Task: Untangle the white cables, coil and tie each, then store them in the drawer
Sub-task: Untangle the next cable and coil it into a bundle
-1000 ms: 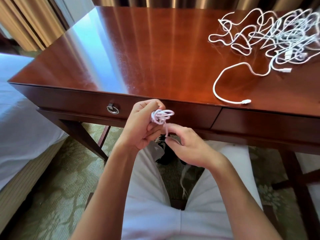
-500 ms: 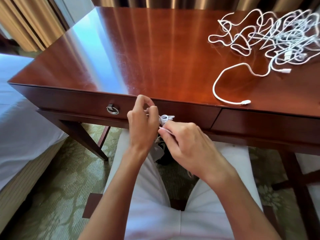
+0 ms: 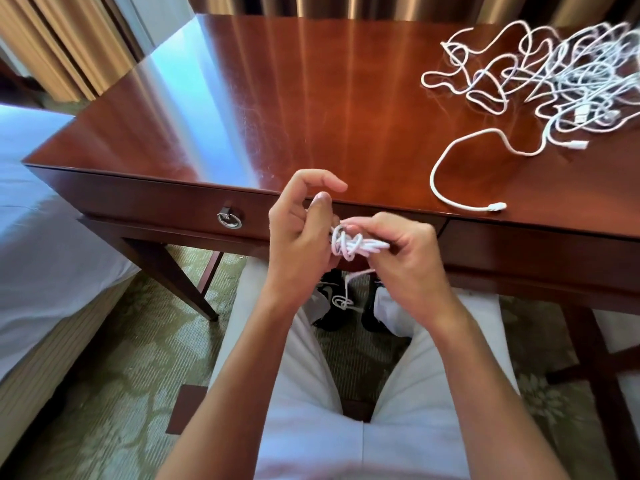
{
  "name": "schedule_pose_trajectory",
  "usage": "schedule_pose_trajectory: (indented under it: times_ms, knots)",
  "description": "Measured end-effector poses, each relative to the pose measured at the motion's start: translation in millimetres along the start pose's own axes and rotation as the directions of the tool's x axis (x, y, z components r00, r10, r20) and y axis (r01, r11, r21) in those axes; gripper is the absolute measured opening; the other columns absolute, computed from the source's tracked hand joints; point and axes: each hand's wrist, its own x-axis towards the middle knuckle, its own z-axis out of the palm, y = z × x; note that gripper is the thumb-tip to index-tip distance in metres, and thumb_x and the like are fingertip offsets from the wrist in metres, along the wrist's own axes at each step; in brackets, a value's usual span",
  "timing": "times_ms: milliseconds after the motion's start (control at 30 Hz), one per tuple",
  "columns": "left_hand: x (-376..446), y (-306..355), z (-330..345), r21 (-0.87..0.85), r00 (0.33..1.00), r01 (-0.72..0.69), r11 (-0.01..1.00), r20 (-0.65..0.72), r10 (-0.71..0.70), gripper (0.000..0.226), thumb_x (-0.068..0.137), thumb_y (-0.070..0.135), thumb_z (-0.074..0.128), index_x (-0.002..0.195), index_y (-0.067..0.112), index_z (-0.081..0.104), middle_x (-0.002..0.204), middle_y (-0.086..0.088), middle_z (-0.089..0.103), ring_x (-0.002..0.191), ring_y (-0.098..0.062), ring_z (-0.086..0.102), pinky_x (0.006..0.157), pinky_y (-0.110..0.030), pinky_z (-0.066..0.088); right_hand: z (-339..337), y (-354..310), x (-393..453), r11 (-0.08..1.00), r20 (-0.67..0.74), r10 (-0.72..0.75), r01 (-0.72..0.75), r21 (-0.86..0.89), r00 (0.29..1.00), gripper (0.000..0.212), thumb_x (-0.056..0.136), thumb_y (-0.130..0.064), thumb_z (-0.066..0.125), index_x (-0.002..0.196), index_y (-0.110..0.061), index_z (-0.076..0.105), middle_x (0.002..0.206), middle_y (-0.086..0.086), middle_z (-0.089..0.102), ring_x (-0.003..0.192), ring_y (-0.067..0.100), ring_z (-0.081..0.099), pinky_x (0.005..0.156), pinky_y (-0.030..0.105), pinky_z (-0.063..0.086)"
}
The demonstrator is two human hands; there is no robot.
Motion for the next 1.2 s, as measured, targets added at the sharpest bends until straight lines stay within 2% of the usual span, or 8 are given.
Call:
schedule_pose_trajectory:
  times_ms: [100,200,400,600,700,833,1000,1200]
  knots:
    - [5,-7,4,0.112,0.977,-0.041,0.993,-0.204,0.064,0.032,0.096,-0.011,0.036,0.085,0.012,0.055,0.047,-0.007,0.029,0.037,-0.013,0.023,0.040,-0.026,0.018,13,7,-15,0.950,0.089,-0.084,0.107,-0.292,0.992,0.013,0.098,-0.007,0.062,0.099,-0.008,0.075,0.092,-0.015,0.069,0.086,-0.006,0.065,0.080,0.024,0.053]
    - [8,-17,1,0.315,0.936,-0.072,0.947,-0.307,0.173,0.031,0.094,-0.006,0.036,0.083,0.019,0.052,0.050,0.007,0.029,0.040,-0.012,0.024,0.043,-0.025,0.020,13,-1,-21,0.898,0.229,0.042,0.064,-0.436,0.973,0.024,0.103,-0.029,0.049,0.101,-0.015,0.068,0.091,-0.004,0.070,0.088,0.020,0.068,0.075,0.045,0.053]
    - [3,-24,-13,0.620,0.976,-0.173,0.765,0.006,0.216,0.023,0.087,-0.008,0.040,0.089,0.011,0.054,0.048,0.010,0.029,0.044,-0.016,0.032,0.046,-0.020,0.025,-12,-28,-5,0.826,0.295,-0.026,0.187,-0.532,0.955,0.028,0.096,-0.038,0.053,0.093,-0.017,0.071,0.082,-0.007,0.064,0.075,0.018,0.064,0.066,0.044,0.053]
    - [0,-5,-14,0.350,0.979,-0.115,0.930,0.199,0.046,0.034,0.089,-0.012,0.040,0.075,0.014,0.057,0.056,-0.020,0.048,0.047,-0.030,0.036,0.047,-0.035,0.029,-30,-29,15,0.955,0.215,-0.070,0.127,-0.268,0.974,0.011,0.082,-0.024,0.082,0.089,-0.016,0.080,0.076,-0.008,0.060,0.064,0.009,0.053,0.062,0.018,0.039]
    - [0,6,-9,0.098,0.994,-0.015,0.995,0.114,0.004,0.031,0.097,-0.012,0.037,0.081,0.012,0.048,0.050,-0.024,0.033,0.039,-0.021,0.027,0.038,-0.033,0.021,-24,-18,11,0.988,0.125,-0.080,0.095,-0.120,0.989,0.012,0.088,-0.014,0.076,0.100,-0.015,0.080,0.083,-0.006,0.067,0.073,0.007,0.061,0.070,0.016,0.042]
    - [5,2,-2,-0.024,0.996,0.020,1.000,-0.085,-0.022,0.031,0.097,-0.011,0.035,0.081,0.014,0.045,0.045,-0.006,0.031,0.034,-0.014,0.027,0.037,-0.022,0.023,-2,-6,-1,0.978,0.134,-0.082,0.106,-0.179,0.988,0.025,0.097,-0.007,0.063,0.101,-0.029,0.075,0.088,-0.002,0.069,0.084,0.008,0.067,0.078,0.026,0.052]
    - [9,-7,1,0.271,0.920,-0.044,0.962,-0.364,0.145,0.032,0.093,-0.011,0.034,0.080,0.016,0.047,0.053,-0.004,0.031,0.042,-0.008,0.026,0.043,-0.024,0.021,12,-6,-19,0.898,0.250,0.013,0.099,-0.428,0.968,0.023,0.103,-0.027,0.051,0.100,-0.012,0.069,0.088,-0.001,0.066,0.084,0.021,0.066,0.074,0.047,0.053]
    - [2,-12,-9,0.642,0.977,-0.170,0.747,0.012,0.212,0.023,0.087,-0.007,0.037,0.086,0.012,0.051,0.047,0.003,0.034,0.044,-0.019,0.034,0.044,-0.024,0.026,-7,-30,-6,0.838,0.291,-0.063,0.209,-0.503,0.955,0.028,0.097,-0.035,0.052,0.093,-0.014,0.070,0.087,-0.004,0.063,0.080,0.023,0.066,0.068,0.048,0.054]
